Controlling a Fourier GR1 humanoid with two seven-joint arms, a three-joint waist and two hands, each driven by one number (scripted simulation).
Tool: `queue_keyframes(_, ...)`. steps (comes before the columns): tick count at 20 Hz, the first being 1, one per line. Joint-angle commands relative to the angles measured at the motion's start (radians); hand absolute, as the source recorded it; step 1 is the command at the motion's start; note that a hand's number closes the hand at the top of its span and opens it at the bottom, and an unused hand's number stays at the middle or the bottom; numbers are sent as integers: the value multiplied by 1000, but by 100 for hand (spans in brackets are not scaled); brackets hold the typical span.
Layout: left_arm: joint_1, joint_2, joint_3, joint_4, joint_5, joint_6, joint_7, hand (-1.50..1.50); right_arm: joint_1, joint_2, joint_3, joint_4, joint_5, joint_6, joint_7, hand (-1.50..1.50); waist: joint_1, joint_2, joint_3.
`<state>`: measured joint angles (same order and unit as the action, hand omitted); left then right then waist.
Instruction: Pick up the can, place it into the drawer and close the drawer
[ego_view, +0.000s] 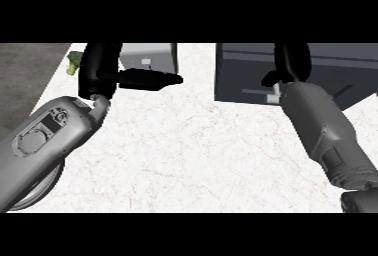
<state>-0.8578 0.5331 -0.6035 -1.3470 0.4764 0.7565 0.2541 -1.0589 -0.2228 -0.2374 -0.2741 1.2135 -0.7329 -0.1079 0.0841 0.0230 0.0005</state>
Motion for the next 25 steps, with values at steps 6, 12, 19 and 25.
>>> queue_keyframes(6, 82, 6, 16, -39, -20, 14, -27, -150, -70, 42, -127, -13, -164, 14, -190, -150, 10, 8, 5)
queue_keyframes(12, 102, -4, 7, -57, -33, 24, -20, -150, -104, 77, -244, -32, -307, 97, -289, -150, 1, 3, 5)
queue_keyframes(19, 143, 24, 44, -81, -30, 17, -24, -150, -150, 125, -391, -55, -489, 218, -340, -150, -22, -11, 3)
queue_keyframes(25, 143, 13, 47, -90, -68, 13, -12, -150, -137, 127, -433, -30, -548, 236, -416, -150, -31, -3, 2)
